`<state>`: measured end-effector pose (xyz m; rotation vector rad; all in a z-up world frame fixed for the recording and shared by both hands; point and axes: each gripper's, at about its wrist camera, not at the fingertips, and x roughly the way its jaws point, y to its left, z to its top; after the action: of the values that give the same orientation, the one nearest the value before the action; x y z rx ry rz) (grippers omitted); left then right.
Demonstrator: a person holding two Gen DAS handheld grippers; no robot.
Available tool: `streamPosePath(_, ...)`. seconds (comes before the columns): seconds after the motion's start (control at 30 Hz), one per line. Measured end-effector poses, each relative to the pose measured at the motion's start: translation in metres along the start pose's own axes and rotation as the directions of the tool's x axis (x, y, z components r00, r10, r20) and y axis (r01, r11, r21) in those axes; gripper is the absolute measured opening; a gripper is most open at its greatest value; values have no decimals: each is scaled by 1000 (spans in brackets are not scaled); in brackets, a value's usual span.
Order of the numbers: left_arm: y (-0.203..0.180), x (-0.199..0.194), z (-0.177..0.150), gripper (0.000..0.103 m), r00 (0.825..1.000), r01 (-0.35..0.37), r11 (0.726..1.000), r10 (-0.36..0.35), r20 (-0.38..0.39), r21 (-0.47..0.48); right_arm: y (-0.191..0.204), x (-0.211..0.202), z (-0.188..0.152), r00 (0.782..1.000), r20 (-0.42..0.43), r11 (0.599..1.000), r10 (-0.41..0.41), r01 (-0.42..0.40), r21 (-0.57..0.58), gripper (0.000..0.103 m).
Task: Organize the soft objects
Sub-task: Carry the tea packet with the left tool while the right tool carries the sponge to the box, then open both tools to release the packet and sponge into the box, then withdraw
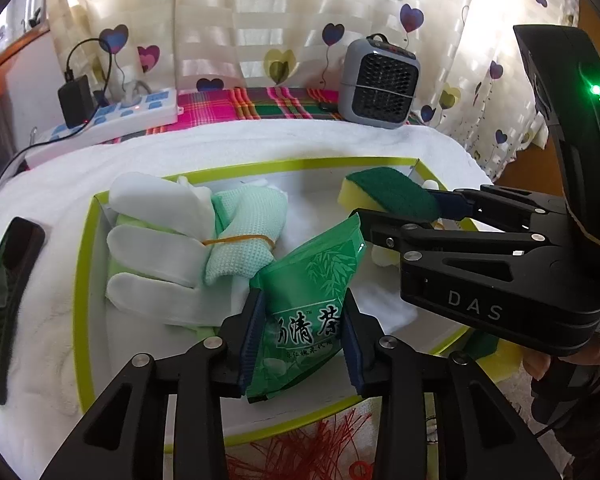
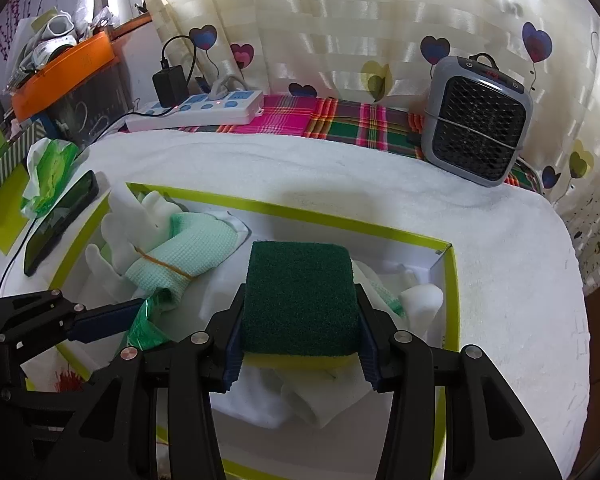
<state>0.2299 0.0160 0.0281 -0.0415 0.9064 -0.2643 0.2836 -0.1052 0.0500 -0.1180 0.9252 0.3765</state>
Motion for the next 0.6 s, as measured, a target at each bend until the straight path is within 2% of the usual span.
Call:
streamPosePath(0.17,0,1,1,38,1000,3,1000,-3,-4,0,2,1,0,1000,-8,1000,-3,3,-13,48)
streamPosePath(0.27,-1,1,0,44,1000,8,1000,-8,-13,8,2,1,0,1000,-8,1000,-4,4,-13,49)
streamPosePath(0.47,-1,2,-1,47,1000,11,1000,-11,-20,4,2,0,-1,1000,-2,1000,5,-5,-5,59)
streamPosePath(0.6,-3,1,-2,53,1000,18,1000,-18,-22,7,1,-2,-1,1000,6,1000,12,-12,5,61)
